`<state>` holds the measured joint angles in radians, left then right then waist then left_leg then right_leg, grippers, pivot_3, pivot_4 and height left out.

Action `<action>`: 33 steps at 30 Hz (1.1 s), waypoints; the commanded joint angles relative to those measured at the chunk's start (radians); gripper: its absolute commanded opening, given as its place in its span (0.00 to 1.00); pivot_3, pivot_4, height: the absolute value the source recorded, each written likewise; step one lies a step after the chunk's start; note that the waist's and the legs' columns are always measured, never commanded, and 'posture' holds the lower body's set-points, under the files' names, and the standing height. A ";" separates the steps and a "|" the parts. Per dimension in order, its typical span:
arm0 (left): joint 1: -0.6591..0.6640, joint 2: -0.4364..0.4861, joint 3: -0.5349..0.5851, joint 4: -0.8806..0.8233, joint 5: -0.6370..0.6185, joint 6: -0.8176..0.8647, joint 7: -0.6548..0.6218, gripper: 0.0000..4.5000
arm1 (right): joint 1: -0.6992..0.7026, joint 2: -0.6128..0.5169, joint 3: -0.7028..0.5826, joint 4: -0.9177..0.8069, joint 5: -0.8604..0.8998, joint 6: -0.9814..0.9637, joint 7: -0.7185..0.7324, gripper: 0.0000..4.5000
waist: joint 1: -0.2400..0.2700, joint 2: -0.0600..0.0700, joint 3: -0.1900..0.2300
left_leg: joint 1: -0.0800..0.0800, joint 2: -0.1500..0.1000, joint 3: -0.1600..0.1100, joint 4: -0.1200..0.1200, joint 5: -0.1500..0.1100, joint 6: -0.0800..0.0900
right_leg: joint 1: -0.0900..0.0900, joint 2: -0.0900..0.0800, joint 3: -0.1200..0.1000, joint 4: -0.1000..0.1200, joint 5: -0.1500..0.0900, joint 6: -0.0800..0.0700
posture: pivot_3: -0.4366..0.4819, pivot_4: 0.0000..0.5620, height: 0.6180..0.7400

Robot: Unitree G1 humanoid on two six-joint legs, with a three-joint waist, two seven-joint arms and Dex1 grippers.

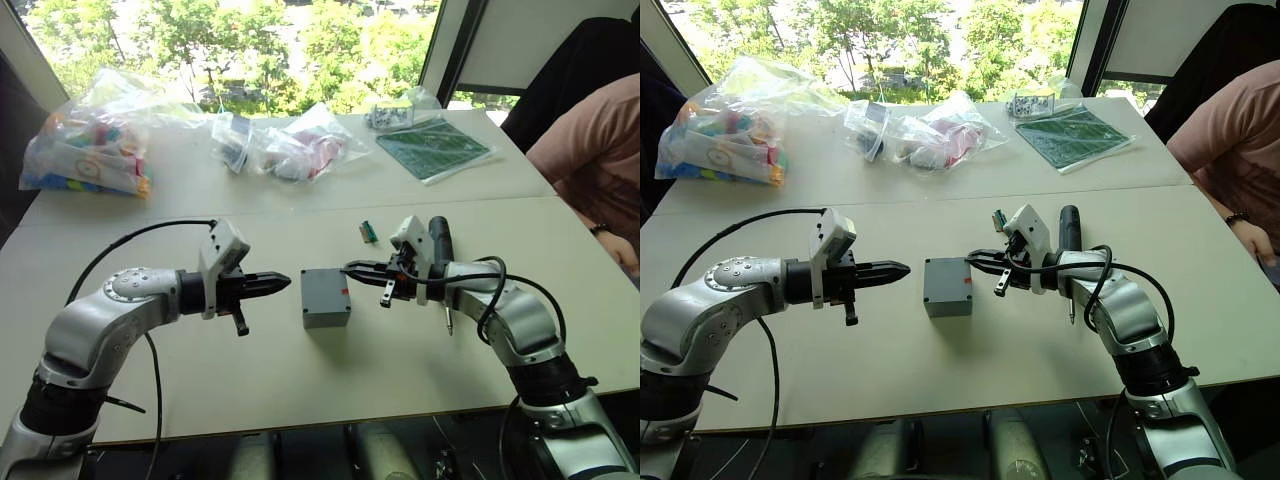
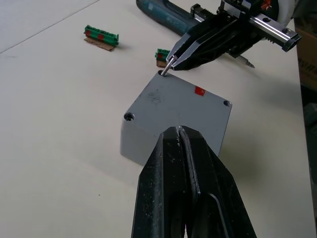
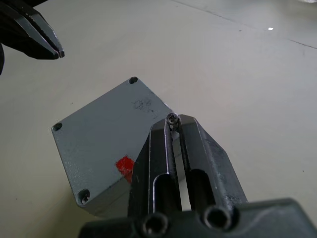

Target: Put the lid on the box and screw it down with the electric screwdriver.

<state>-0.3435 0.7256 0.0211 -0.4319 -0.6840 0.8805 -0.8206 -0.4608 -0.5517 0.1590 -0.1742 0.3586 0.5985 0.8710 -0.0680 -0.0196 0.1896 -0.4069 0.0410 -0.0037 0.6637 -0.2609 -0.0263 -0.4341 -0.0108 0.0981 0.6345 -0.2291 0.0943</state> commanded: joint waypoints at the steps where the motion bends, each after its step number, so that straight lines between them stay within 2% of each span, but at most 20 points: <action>1: 0.005 -0.004 0.007 -0.022 0.000 -0.018 0.007 0.00 | -0.020 -0.008 -0.006 -0.028 0.000 -0.007 0.010 0.01 | 0.000 0.000 0.000 | 0.000 0.000 0.000 0.000 0.000 0.000 | 0.000 0.000 0.000 0.000 0.000 0.000 | 0.48 0.27 1.00; 33: 0.011 -0.011 0.006 -0.025 -0.002 -0.020 0.017 0.00 | -0.025 -0.020 -0.006 0.002 -0.024 0.003 0.028 0.01 | 0.000 0.000 0.000 | 0.000 0.000 0.000 0.000 0.000 0.000 | 0.000 0.000 0.000 0.000 0.000 0.000 | 0.48 0.27 1.00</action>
<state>-0.3280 0.7150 0.0211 -0.4320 -0.6839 0.8793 -0.8032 -0.4770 -0.5658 0.1598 -0.1600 0.3347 0.6063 0.8941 -0.0679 -0.0197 0.1896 -0.4069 0.0410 -0.0037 0.6638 -0.2609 -0.0262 -0.4341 -0.0108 0.0981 0.6345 -0.2290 0.0943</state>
